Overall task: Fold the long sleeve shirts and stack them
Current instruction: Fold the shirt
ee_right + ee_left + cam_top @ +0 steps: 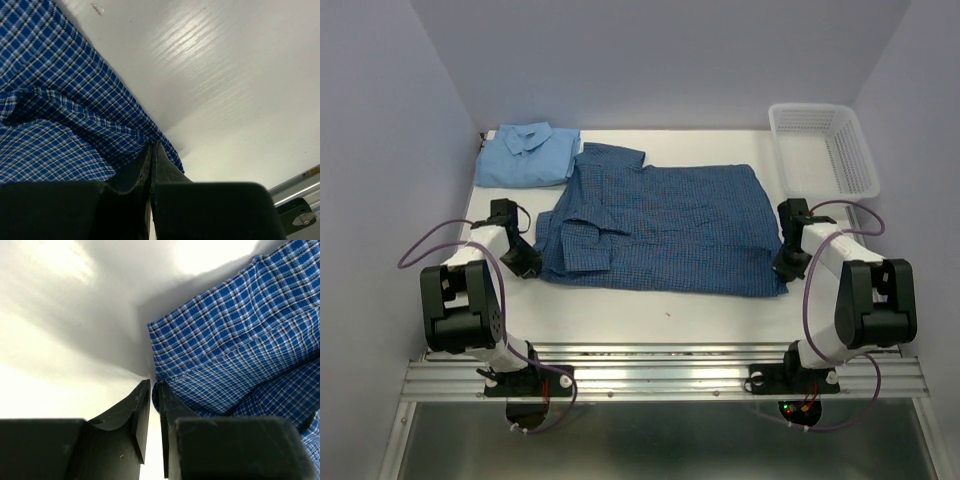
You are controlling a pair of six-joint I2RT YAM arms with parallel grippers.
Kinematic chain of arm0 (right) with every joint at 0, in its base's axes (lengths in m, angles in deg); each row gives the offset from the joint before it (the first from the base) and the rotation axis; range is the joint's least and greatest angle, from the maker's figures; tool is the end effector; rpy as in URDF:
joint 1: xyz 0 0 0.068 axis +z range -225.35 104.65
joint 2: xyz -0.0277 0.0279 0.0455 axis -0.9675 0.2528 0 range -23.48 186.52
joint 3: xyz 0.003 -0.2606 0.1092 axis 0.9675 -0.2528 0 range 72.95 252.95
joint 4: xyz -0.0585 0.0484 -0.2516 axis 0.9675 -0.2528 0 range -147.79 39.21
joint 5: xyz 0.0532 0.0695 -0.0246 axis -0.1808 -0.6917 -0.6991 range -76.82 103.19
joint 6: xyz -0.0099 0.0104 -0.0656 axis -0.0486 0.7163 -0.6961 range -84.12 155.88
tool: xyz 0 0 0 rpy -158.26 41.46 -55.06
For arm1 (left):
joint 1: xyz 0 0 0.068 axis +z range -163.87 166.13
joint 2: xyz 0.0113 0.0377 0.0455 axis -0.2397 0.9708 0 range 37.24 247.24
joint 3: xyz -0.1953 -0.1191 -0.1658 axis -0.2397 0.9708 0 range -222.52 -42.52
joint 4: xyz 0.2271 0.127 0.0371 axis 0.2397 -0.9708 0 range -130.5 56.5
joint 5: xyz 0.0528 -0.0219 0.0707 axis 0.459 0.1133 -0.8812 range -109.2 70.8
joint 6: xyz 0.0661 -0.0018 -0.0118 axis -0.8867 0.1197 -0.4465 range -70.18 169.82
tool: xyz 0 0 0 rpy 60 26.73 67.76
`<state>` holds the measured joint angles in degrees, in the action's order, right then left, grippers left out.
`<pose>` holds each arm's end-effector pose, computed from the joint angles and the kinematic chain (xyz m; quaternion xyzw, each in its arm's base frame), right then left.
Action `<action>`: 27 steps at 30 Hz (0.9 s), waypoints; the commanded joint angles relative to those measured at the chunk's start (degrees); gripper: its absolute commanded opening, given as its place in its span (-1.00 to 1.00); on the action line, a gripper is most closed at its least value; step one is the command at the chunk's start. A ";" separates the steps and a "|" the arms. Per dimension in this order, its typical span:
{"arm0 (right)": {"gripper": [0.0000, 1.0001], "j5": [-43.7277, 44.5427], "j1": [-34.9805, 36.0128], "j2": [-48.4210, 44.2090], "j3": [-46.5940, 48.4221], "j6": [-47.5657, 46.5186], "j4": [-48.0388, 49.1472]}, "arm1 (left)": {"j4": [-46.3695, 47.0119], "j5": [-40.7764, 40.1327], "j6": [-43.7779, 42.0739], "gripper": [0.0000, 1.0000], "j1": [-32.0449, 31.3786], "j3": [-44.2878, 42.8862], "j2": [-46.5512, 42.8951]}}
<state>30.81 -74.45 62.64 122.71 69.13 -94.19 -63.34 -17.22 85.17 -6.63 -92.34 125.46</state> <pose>0.2580 -0.0122 0.1661 0.2873 0.9415 -0.1200 0.1291 0.2871 0.0347 0.1629 -0.3536 0.9160 -0.0622 0.1789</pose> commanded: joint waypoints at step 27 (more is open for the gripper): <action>1.00 -21.48 1.63 -13.35 2.98 -11.36 14.65 | 3.29 12.36 3.57 0.97 -11.27 -1.06 -22.76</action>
<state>18.81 -74.60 51.58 124.20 61.99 -86.52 -68.31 -9.11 87.03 -11.11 -90.79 100.85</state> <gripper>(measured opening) 0.996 0.986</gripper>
